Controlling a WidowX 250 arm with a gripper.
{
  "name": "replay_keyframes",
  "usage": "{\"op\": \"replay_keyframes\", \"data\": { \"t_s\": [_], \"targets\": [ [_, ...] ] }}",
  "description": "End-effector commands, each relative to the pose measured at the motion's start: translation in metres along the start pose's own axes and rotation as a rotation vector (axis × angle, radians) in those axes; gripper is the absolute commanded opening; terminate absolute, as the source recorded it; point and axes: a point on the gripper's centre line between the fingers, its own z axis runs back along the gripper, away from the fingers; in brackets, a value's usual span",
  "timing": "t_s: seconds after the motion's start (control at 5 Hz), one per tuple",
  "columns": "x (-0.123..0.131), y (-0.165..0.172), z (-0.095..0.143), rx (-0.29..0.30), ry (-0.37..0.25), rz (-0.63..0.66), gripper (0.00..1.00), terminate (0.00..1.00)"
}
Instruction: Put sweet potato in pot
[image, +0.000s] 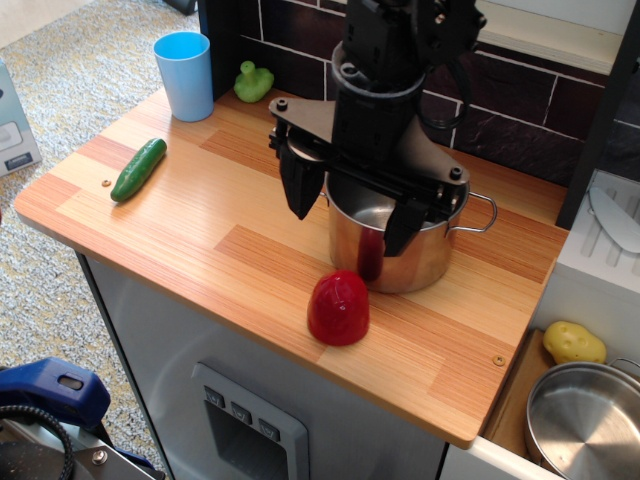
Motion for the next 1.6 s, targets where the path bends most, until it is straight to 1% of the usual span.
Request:
{"op": "replay_keyframes", "data": {
  "t_s": [0.0,0.2,0.4,0.6,0.8,1.0,1.2,1.4],
  "targets": [
    [0.000,0.000,0.000,0.000,0.000,0.000,1.00,0.00],
    [-0.004,0.001,-0.016,-0.033,-0.001,0.013,1.00,0.00],
    [-0.005,0.003,-0.031,-0.054,-0.009,0.019,1.00,0.00],
    [-0.004,0.002,-0.041,-0.083,-0.015,0.021,1.00,0.00],
    [-0.003,-0.005,-0.055,-0.113,-0.020,0.028,1.00,0.00],
    [-0.008,-0.011,-0.067,-0.144,-0.032,0.043,1.00,0.00],
    [-0.012,-0.018,-0.074,-0.146,-0.048,0.068,1.00,0.00],
    [-0.016,-0.023,-0.077,-0.143,-0.057,0.073,0.00,0.00]
  ]
}}
